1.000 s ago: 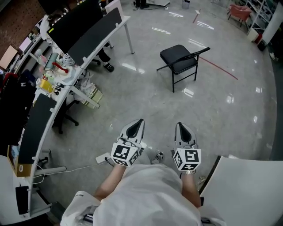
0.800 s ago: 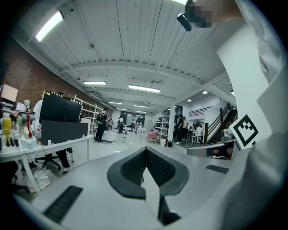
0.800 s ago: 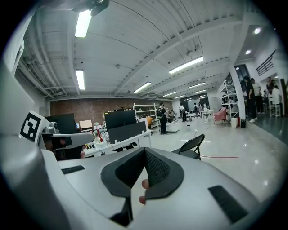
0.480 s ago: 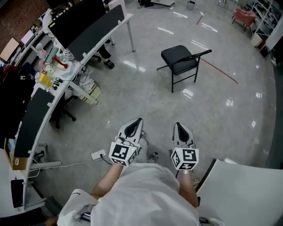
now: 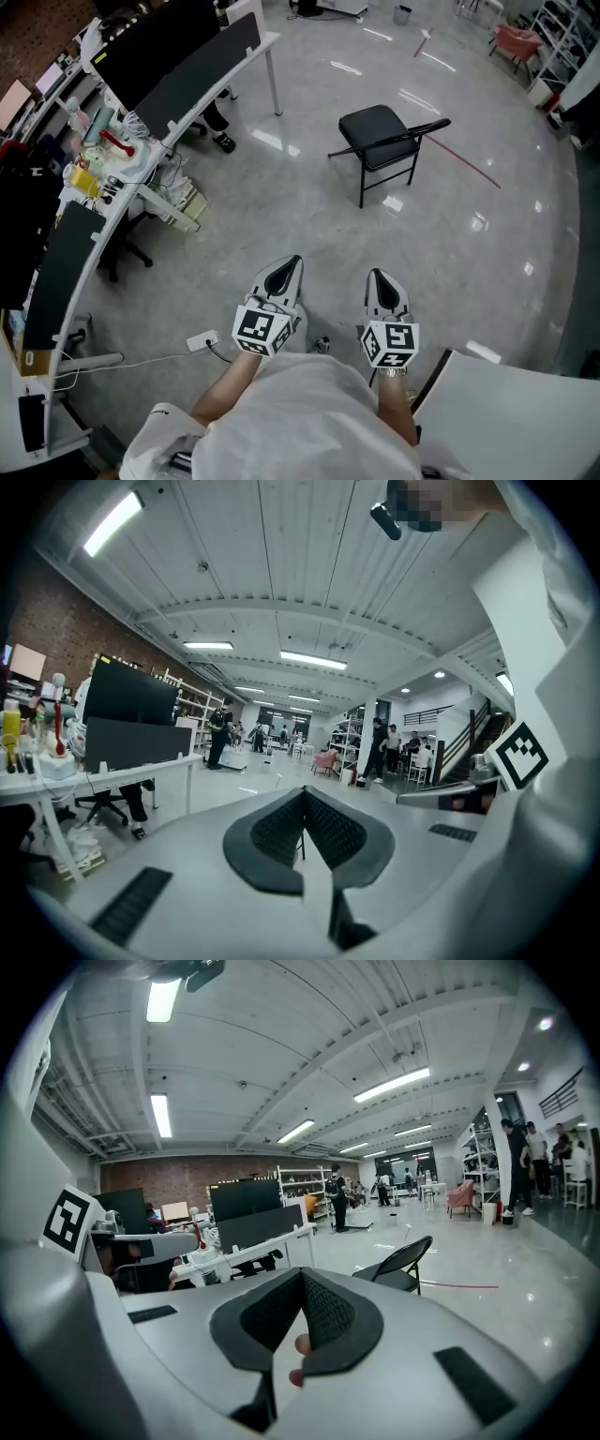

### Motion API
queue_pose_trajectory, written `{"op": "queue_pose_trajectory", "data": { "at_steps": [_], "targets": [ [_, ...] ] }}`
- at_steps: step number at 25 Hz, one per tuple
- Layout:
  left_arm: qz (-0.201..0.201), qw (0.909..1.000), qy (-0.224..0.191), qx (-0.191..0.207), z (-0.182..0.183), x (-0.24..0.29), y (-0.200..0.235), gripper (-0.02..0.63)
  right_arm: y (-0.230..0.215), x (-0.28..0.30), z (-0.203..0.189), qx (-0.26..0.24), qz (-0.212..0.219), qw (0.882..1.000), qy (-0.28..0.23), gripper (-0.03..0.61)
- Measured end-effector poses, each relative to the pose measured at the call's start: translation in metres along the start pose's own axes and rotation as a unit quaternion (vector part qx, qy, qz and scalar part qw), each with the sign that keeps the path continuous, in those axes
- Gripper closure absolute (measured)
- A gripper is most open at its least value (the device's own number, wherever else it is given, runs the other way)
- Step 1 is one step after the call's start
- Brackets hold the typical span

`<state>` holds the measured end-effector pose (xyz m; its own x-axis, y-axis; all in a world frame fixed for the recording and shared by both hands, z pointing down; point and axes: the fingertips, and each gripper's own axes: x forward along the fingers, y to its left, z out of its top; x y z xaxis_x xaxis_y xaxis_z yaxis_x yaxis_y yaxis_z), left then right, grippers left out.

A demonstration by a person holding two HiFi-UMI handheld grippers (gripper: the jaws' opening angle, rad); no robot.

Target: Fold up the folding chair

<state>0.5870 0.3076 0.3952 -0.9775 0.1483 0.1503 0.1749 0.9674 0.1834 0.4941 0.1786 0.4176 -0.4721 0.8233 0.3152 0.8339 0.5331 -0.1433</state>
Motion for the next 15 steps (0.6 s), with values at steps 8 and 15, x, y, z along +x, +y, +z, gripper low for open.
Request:
{"op": "queue_pose_trajectory", "data": {
  "at_steps": [8,15],
  "targets": [
    [-0.012,0.9999,0.002,-0.005,0.019,0.066,0.056,0.603,-0.006,0.073,0.03,-0.008,-0.01,1.0,0.006,0.572],
    [-0.041,0.9991,0.002,0.004,0.042,0.118,0.103,0.603,-0.014,0.135,0.055,0.0,-0.044,0.999,0.005,0.574]
  ]
}}
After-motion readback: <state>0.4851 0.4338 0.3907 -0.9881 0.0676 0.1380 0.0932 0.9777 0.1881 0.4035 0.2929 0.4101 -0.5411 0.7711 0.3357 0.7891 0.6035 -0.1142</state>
